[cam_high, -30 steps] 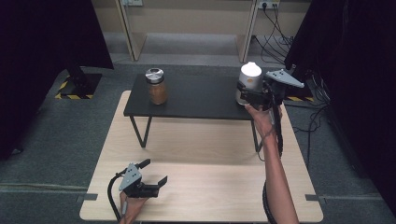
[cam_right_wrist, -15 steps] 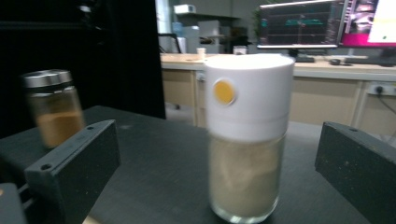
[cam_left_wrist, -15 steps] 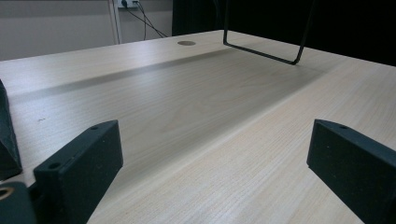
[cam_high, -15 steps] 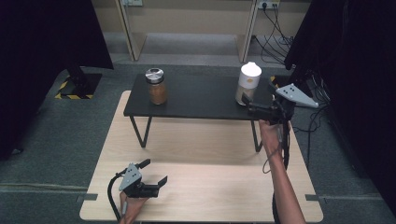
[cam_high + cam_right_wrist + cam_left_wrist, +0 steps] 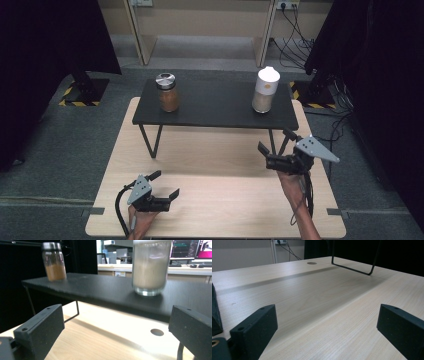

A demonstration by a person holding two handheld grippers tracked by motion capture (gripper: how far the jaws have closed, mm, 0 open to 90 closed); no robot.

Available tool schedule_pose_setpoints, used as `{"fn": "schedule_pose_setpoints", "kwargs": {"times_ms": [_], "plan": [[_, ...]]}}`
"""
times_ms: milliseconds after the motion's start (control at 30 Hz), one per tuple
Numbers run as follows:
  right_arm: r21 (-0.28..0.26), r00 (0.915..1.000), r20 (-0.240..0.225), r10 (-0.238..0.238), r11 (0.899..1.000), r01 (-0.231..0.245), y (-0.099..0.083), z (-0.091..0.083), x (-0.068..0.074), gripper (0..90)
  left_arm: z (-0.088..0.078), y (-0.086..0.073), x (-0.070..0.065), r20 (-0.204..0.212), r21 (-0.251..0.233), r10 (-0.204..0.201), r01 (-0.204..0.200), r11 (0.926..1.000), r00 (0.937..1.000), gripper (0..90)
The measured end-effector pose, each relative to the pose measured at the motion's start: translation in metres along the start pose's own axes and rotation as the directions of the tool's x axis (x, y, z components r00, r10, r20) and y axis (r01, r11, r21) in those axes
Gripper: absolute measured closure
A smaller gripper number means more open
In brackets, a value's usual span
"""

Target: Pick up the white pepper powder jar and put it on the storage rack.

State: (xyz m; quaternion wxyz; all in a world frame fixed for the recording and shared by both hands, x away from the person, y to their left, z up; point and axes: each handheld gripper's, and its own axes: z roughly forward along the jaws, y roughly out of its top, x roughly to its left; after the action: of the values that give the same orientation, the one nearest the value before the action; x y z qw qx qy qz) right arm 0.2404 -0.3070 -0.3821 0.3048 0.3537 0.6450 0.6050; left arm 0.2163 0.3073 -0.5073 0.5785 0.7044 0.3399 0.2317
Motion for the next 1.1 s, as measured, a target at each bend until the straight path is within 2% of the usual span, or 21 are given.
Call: {"fn": "schedule_pose_setpoints", "kwargs": {"times_ms": [33,200,300,400,500,600,667,767,800,867,967,1100], "plan": [[-0.008,1.0,0.001,0.009,1.0,-0.009,-0.01,-0.003,0.001,0.3,0.0,0.0,0.0,0.0,0.0,0.0,0.0,1.0,1.0,2.6],[0.007,0.9994,0.002,0.034,0.999,-0.034,-0.038,-0.009,0.006,0.4,0.0,0.0,0.0,0.0,0.001,0.002,-0.002,1.0,1.0,2.6],[0.028,0.9995,-0.001,0.03,0.999,-0.03,-0.051,-0.012,0.01,0.6,0.0,0.0,0.0,0.0,0.002,0.003,-0.003,1.0,1.0,2.7],[0.046,1.0,-0.007,-0.001,0.999,0.002,-0.063,-0.017,0.013,0.6,0.0,0.0,0.001,0.001,-0.001,-0.001,0.001,1.0,1.0,2.6],[0.04,1.0,0.002,-0.005,0.999,0.005,-0.079,-0.022,0.016,0.6,0.0,0.0,0.001,0.004,0.0,-0.005,0.005,1.0,1.0,2.6],[0.022,0.9999,0.008,0.012,1.0,-0.012,-0.096,-0.027,0.017,0.6,0.0,0.0,0.001,0.004,-0.001,-0.006,0.006,1.0,1.0,2.5],[0.026,0.9997,-0.008,0.025,0.999,-0.025,-0.105,-0.028,0.015,0.6,0.0,0.0,0.001,0.004,-0.001,-0.008,0.008,1.0,1.0,2.5],[0.037,0.9994,-0.015,0.03,0.999,-0.03,-0.111,-0.027,0.017,0.6,0.0,0.0,0.001,0.004,-0.001,-0.008,0.008,1.0,1.0,2.5],[0.034,0.9992,-0.031,0.027,0.999,-0.026,-0.113,-0.027,0.015,0.6,0.0,0.0,0.001,0.003,-0.001,-0.007,0.007,1.0,1.0,2.5],[0.034,0.9995,-0.032,0.008,0.999,-0.006,-0.117,-0.027,0.017,0.6,0.0,0.0,0.001,0.003,0.0,-0.007,0.007,1.0,1.0,2.5],[0.03,0.9977,-0.063,0.025,0.999,-0.023,-0.122,-0.028,0.013,0.6,0.0,0.0,0.001,0.005,-0.001,-0.006,0.006,1.0,1.0,2.5],[0.054,0.998,-0.062,0.011,0.999,-0.008,-0.124,-0.026,0.016,0.6,0.0,0.0,0.001,0.003,0.001,-0.005,0.005,1.0,1.0,2.6]]}}
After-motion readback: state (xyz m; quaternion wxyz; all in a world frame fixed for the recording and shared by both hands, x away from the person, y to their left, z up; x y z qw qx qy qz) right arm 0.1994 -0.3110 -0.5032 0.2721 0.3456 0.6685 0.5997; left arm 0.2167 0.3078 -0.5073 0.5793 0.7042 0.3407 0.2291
